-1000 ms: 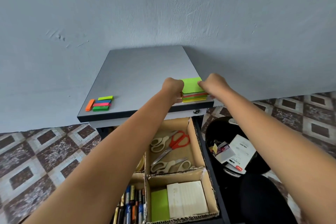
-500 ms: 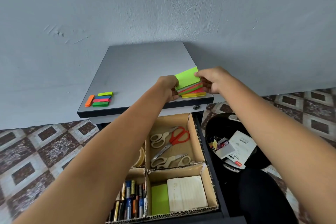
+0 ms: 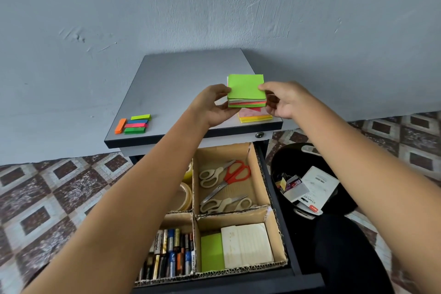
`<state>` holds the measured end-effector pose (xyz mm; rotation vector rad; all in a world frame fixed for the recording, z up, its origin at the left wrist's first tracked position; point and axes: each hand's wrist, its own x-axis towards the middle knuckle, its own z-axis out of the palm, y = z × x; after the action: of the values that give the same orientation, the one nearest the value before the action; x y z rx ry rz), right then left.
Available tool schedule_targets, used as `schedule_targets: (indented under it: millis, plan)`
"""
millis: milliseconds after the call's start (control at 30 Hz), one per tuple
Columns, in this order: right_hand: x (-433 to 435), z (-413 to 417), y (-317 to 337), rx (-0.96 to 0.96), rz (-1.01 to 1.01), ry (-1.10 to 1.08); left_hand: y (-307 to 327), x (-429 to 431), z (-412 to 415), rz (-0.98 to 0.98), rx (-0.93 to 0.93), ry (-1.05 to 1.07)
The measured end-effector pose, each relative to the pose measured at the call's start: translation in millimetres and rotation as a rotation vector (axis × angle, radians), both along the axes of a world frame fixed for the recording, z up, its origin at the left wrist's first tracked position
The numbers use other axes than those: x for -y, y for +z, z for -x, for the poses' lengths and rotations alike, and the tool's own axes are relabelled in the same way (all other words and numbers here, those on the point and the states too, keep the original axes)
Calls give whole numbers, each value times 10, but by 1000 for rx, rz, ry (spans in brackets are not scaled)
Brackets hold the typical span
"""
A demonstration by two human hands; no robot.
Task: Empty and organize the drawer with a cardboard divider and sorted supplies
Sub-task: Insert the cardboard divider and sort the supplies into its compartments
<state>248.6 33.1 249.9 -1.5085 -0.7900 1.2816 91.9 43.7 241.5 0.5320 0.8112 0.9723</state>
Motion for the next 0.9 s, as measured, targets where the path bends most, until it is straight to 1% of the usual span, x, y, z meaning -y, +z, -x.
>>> schedule_targets:
  millis: [133,267,400,433,500,600,767,900]
  plan:
    - [293,70,10,-42,-43,25,-16,260,168,-67,41,-99]
    - [678,129,-92,-8,-46,80,-160,598,326,-63,69,-136]
    - [1117,247,-314,-192,-47,159,-442,1009,422,-43,13,-189]
    - [1206,270,-400,-218,-39,164,-522,1117,440,-31,-11,-201]
    - [1360,296,-612,-212,15,167,-679,1326,468,28,-40,-216]
    - [1552,317,-907,-200,117,161,-886,1551,498,175,-45,-207]
    - [1800,348,-1230,-325,218,143,-1157,1756,486,189,-283,-217]
    - [1913,304,-1343,-333,287,122,-1251,1864,449,208,-408,-175]
